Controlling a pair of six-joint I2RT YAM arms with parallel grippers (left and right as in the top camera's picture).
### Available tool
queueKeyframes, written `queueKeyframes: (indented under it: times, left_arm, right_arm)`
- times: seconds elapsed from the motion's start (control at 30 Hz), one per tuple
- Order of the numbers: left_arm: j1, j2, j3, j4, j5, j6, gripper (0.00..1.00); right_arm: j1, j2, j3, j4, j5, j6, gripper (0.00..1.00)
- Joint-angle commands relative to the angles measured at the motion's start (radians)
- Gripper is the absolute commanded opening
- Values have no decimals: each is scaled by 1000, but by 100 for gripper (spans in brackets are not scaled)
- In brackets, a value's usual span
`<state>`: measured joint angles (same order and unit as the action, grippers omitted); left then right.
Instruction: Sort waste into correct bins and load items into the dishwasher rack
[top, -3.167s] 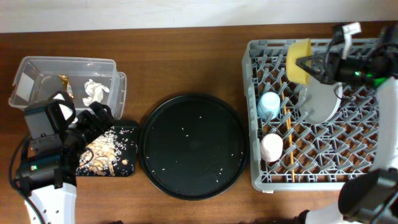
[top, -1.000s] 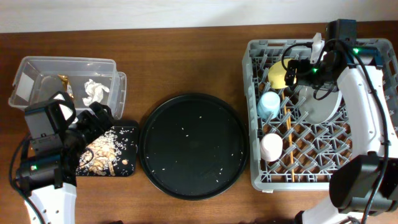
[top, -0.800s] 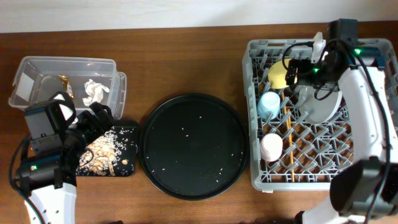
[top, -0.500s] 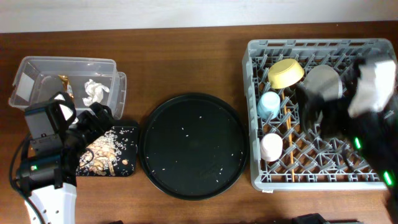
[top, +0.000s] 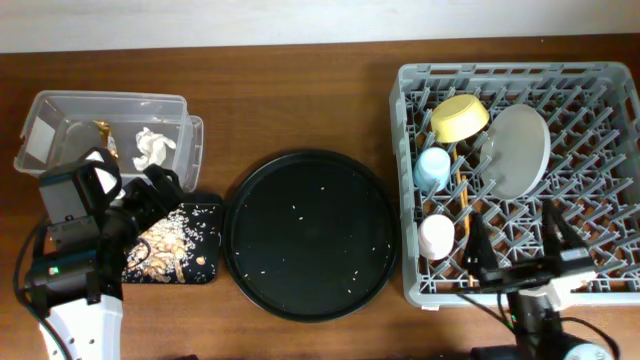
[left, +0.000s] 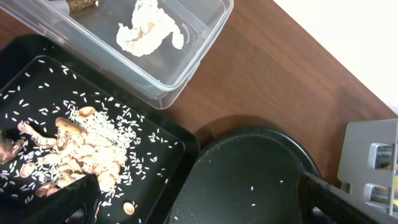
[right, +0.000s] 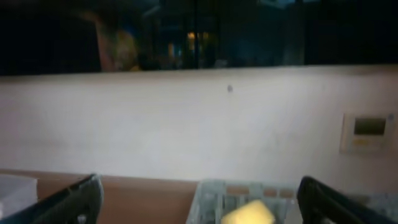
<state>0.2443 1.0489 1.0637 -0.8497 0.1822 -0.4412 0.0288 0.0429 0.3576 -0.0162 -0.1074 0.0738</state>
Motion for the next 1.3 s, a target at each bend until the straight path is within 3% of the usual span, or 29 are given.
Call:
queueKeyframes:
  times: [0.0, 0.1, 0.17, 0.23, 0.97, 1.03, 1.13, 1.2, 1.27]
  left_arm:
    - [4, -4, 10, 2, -4, 10, 99]
    - [3, -4, 10, 2, -4, 10, 99]
    - [3, -4, 10, 2, -4, 10, 99]
    - [3, -4, 10, 2, -4, 10, 99]
    - [-2, -8, 10, 2, -5, 10, 99]
    - [-75, -57, 10, -1, -7, 10, 99]
    - [-296, -137, 10, 8, -63, 9, 99]
    - [-337, -188, 5, 37, -105, 10, 99]
    - [-330, -259, -34, 169, -142, 9, 99]
  right_arm:
    - [-24, -39, -172, 81, -12, 44, 98]
    - [-24, -40, -354, 75, -12, 43, 98]
    - [-24, -40, -352, -55, -8, 7, 98]
    - [-24, -40, -352, -53, -4, -98, 98]
    - [-24, -39, -352, -55, 14, -96, 98]
    - [-24, -39, -352, -55, 14, -96, 98]
    - [-24, -39, -352, -55, 14, -96, 98]
    - [-24, -39, -352, -55, 14, -96, 98]
    - [-24, -39, -352, -55, 14, -96, 98]
